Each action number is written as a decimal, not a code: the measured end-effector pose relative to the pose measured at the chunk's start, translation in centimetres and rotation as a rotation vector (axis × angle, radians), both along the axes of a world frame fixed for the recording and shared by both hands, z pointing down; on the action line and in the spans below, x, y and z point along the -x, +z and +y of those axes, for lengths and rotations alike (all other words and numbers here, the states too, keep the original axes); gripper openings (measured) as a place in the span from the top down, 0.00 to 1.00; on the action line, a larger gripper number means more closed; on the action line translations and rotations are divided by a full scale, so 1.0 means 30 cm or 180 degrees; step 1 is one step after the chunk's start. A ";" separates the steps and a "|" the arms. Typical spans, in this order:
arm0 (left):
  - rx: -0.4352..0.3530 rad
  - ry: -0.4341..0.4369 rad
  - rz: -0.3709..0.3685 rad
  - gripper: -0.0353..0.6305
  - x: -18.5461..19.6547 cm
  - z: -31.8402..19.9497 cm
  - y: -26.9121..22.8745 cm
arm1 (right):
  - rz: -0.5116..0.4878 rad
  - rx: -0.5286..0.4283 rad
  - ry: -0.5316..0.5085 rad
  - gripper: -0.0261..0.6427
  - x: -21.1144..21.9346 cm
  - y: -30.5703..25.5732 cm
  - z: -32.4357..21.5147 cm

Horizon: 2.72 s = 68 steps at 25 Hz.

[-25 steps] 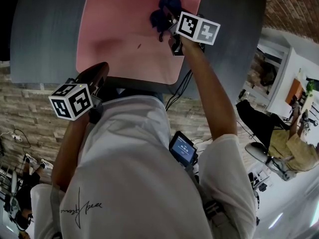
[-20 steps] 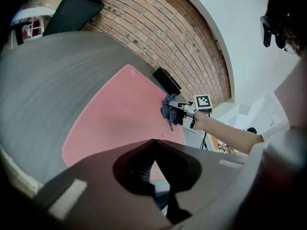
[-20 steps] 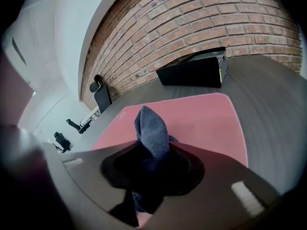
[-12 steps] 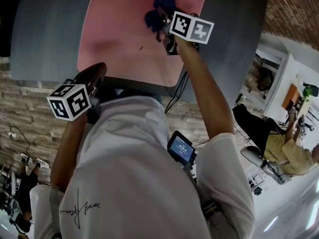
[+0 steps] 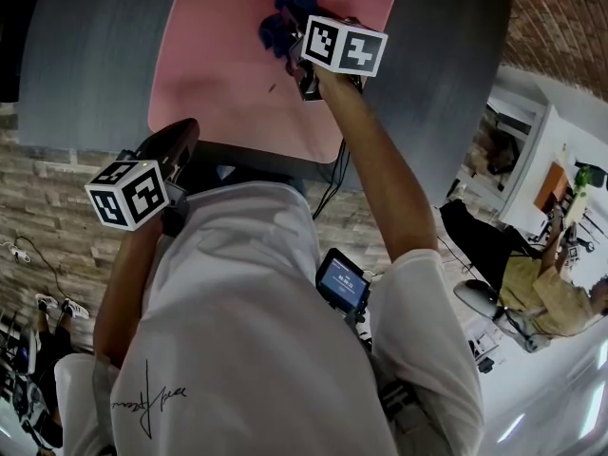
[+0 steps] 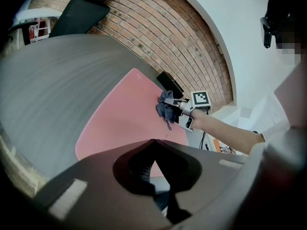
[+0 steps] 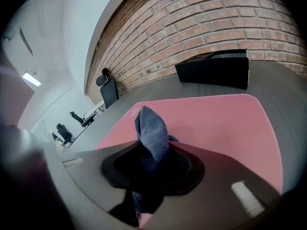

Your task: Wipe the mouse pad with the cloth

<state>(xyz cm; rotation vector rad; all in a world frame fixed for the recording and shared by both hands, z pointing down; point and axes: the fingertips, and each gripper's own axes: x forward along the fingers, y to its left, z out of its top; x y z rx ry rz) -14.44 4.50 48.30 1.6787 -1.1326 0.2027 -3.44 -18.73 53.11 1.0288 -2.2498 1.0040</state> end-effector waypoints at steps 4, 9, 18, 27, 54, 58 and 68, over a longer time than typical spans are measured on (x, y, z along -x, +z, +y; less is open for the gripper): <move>-0.0006 -0.0031 0.0001 0.93 0.001 0.001 0.004 | 0.0017 -0.0023 -0.0008 0.79 0.012 0.006 0.005; -0.0018 -0.0069 -0.0016 0.93 0.015 0.002 -0.014 | 0.0024 -0.0048 -0.0033 0.79 0.026 -0.008 0.013; -0.0038 -0.0143 -0.0016 0.93 0.038 -0.003 -0.018 | 0.0004 -0.0038 -0.0031 0.79 0.046 -0.004 0.027; -0.0083 -0.0131 -0.0010 0.93 0.048 -0.016 -0.025 | -0.0031 -0.0019 -0.0154 0.78 0.075 0.002 0.092; -0.0317 0.0492 0.0066 0.93 -0.047 -0.087 -0.078 | -0.0281 0.0130 -0.0196 0.79 -0.018 -0.059 0.352; -0.0328 0.0639 0.0071 0.93 -0.089 -0.093 -0.079 | -0.0296 0.0068 -0.0189 0.79 -0.051 -0.103 0.359; -0.0374 0.0664 0.0145 0.93 -0.126 -0.136 -0.102 | 0.0039 -0.0148 -0.0332 0.80 -0.104 -0.140 0.399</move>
